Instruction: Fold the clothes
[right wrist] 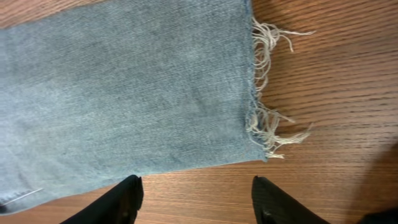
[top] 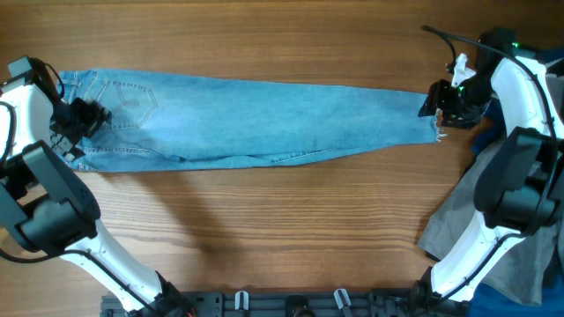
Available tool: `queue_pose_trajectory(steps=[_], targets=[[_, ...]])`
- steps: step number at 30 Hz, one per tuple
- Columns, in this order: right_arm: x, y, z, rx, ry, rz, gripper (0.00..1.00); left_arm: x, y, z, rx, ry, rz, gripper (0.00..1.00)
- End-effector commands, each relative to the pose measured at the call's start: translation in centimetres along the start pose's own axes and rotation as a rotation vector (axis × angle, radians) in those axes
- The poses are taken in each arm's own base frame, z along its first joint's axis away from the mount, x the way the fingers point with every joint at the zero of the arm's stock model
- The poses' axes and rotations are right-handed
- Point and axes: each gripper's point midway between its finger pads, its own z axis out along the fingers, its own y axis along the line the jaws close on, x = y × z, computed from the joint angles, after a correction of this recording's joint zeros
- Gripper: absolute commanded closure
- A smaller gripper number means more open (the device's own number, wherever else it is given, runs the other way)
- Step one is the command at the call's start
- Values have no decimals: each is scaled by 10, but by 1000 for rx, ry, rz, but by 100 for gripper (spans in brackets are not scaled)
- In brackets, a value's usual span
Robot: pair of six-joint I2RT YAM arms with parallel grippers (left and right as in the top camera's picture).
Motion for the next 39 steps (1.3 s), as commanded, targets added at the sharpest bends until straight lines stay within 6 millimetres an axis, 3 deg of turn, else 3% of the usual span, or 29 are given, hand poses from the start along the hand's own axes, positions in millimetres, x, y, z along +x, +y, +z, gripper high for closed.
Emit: queue_pose_trajectory(steps=[1, 10, 39], targets=[[9, 10, 5, -32, 22, 2, 41, 2, 2, -5, 8, 0, 2, 11], [23, 13, 27, -29, 59, -11, 42, 4, 3, -5, 4, 10, 1, 11], [11, 14, 28, -31, 13, -23, 41, 4, 3, -6, 5, 8, 22, 11]])
